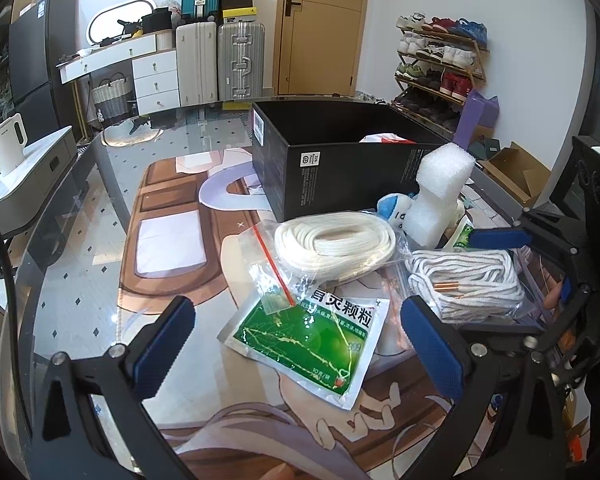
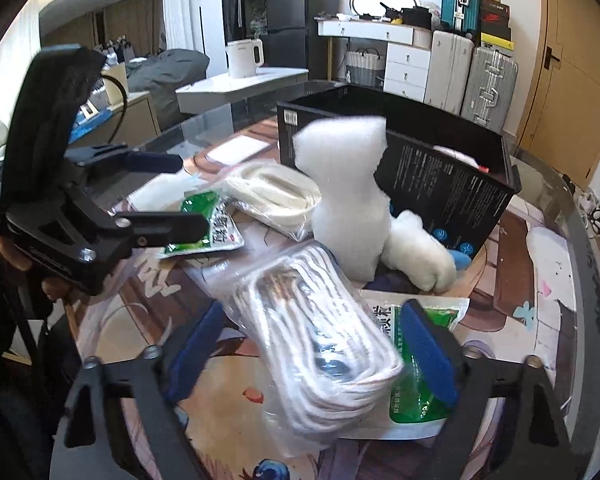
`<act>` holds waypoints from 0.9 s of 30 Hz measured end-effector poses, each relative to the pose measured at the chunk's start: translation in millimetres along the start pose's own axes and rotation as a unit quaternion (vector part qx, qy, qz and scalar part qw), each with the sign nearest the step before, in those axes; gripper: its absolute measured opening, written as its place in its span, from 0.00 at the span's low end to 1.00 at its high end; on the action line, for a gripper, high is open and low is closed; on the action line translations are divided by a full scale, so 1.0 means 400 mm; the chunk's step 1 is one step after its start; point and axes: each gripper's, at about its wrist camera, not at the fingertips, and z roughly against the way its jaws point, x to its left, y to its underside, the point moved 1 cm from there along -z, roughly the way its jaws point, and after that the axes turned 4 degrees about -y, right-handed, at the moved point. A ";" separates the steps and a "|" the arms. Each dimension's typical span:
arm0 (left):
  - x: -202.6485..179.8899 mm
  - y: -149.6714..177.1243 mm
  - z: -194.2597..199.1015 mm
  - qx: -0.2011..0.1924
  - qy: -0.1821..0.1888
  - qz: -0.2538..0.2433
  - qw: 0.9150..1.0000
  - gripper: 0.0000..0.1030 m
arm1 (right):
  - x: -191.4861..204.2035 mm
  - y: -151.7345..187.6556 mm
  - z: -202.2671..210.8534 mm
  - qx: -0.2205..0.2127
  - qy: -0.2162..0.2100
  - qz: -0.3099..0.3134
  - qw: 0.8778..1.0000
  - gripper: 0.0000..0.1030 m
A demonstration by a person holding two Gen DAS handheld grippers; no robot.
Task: Organize soft objects
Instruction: 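Grasp the bagged white rope with the right gripper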
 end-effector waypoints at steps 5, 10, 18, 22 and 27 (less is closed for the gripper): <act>0.000 0.001 -0.005 0.006 0.000 0.000 1.000 1.00 | 0.011 -0.001 -0.003 0.003 0.001 0.012 1.000 0.80; 0.000 0.000 -0.009 0.006 -0.001 -0.001 1.000 1.00 | 0.014 0.006 -0.002 0.003 0.002 0.016 1.000 0.65; 0.000 0.001 -0.009 0.006 0.000 0.000 1.000 1.00 | 0.002 0.012 0.001 0.008 -0.012 0.011 1.000 0.52; 0.000 0.001 -0.009 0.006 0.000 -0.001 1.000 1.00 | 0.003 0.015 0.006 0.006 -0.014 0.013 1.000 0.48; 0.001 0.002 -0.014 0.012 -0.001 -0.001 1.000 1.00 | 0.017 0.016 0.017 0.002 -0.011 0.027 1.000 0.44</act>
